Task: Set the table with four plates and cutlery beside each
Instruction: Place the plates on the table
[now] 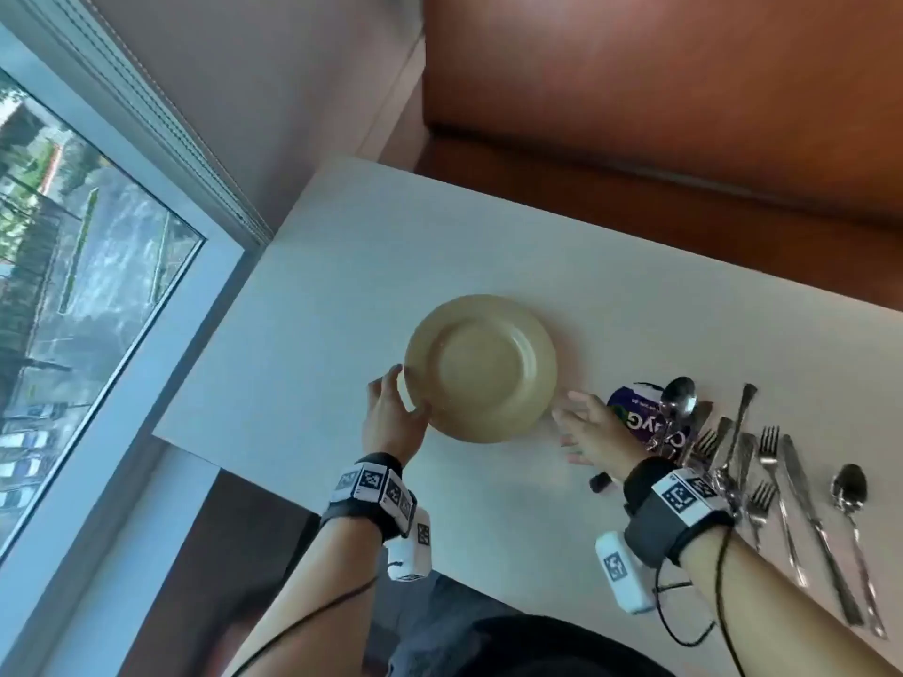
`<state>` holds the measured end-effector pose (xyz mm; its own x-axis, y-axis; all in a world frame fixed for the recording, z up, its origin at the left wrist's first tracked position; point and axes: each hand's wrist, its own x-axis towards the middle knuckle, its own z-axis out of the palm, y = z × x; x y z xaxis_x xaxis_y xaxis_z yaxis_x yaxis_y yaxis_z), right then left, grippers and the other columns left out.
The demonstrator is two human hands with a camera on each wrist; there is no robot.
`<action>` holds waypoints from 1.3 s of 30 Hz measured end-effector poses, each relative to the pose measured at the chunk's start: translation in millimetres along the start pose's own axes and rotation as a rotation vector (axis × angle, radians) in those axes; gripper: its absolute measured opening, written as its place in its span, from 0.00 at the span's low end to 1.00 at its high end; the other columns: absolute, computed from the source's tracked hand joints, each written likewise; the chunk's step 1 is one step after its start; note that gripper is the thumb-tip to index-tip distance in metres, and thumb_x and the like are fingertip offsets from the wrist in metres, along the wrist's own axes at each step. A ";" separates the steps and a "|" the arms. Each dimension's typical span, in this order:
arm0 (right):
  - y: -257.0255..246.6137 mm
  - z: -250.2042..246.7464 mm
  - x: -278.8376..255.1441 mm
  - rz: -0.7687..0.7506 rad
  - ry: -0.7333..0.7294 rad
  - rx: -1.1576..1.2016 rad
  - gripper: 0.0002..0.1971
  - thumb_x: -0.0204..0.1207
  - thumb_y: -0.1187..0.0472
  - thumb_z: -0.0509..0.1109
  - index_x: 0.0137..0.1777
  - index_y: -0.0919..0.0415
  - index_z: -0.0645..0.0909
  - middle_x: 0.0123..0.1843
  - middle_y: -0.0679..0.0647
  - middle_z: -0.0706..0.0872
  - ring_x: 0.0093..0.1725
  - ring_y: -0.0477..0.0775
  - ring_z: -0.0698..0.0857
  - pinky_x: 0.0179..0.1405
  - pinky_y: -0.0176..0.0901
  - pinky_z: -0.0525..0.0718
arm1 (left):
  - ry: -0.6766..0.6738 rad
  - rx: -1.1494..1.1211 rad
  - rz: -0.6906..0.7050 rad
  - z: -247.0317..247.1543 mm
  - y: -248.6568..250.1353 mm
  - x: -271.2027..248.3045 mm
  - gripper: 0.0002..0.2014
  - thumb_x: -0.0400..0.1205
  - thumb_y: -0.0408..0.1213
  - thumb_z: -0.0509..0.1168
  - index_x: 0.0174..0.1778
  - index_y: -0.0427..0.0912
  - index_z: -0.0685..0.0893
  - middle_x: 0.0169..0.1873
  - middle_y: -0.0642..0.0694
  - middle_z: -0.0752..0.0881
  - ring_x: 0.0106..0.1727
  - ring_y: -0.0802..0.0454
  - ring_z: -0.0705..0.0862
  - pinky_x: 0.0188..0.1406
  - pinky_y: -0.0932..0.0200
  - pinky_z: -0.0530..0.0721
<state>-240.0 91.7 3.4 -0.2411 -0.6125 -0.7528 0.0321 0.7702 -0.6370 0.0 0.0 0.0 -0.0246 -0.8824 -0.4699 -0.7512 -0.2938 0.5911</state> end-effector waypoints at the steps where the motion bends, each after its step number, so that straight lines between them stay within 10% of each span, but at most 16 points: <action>1: -2.2 5.8 6.0 0.025 0.004 0.022 0.29 0.84 0.56 0.66 0.82 0.55 0.61 0.63 0.52 0.77 0.47 0.53 0.84 0.50 0.50 0.85 | -0.011 0.015 -0.011 -1.5 -0.6 8.0 0.34 0.81 0.44 0.68 0.83 0.49 0.62 0.77 0.45 0.66 0.70 0.42 0.78 0.65 0.49 0.76; 14: -10.8 24.4 28.1 0.181 0.124 0.535 0.13 0.88 0.58 0.58 0.69 0.57 0.75 0.57 0.70 0.86 0.51 0.67 0.89 0.44 0.54 0.89 | -0.024 0.120 0.035 -2.3 17.1 54.4 0.29 0.77 0.43 0.70 0.75 0.49 0.74 0.65 0.45 0.74 0.48 0.45 0.77 0.50 0.55 0.74; 19: -5.6 20.6 27.5 0.191 0.139 0.534 0.12 0.88 0.58 0.56 0.64 0.57 0.78 0.49 0.64 0.86 0.46 0.62 0.88 0.43 0.52 0.87 | 0.013 0.113 0.073 -11.8 18.8 52.7 0.26 0.77 0.46 0.70 0.72 0.51 0.76 0.61 0.48 0.80 0.56 0.43 0.84 0.52 0.53 0.80; 24: 2.8 14.6 18.5 0.162 0.126 0.509 0.10 0.85 0.59 0.62 0.63 0.56 0.80 0.46 0.61 0.85 0.42 0.59 0.83 0.38 0.47 0.82 | -0.111 -0.242 0.111 -42.4 21.4 53.5 0.09 0.83 0.41 0.68 0.58 0.49 0.86 0.42 0.50 0.91 0.42 0.50 0.91 0.35 0.58 0.87; 39: 46.2 -28.2 -38.2 0.076 0.223 0.639 0.13 0.86 0.61 0.60 0.66 0.60 0.79 0.58 0.63 0.83 0.52 0.62 0.81 0.42 0.48 0.79 | -0.090 -0.878 -0.202 -55.0 46.6 120.5 0.18 0.82 0.21 0.57 0.66 0.37 0.78 0.51 0.37 0.87 0.51 0.39 0.88 0.53 0.49 0.87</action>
<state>-256.6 155.7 7.4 -0.4078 -0.4570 -0.7904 0.6069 0.5112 -0.6086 -1.7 -140.2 7.0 -0.0260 -0.7625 -0.6465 0.0263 -0.6470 0.7620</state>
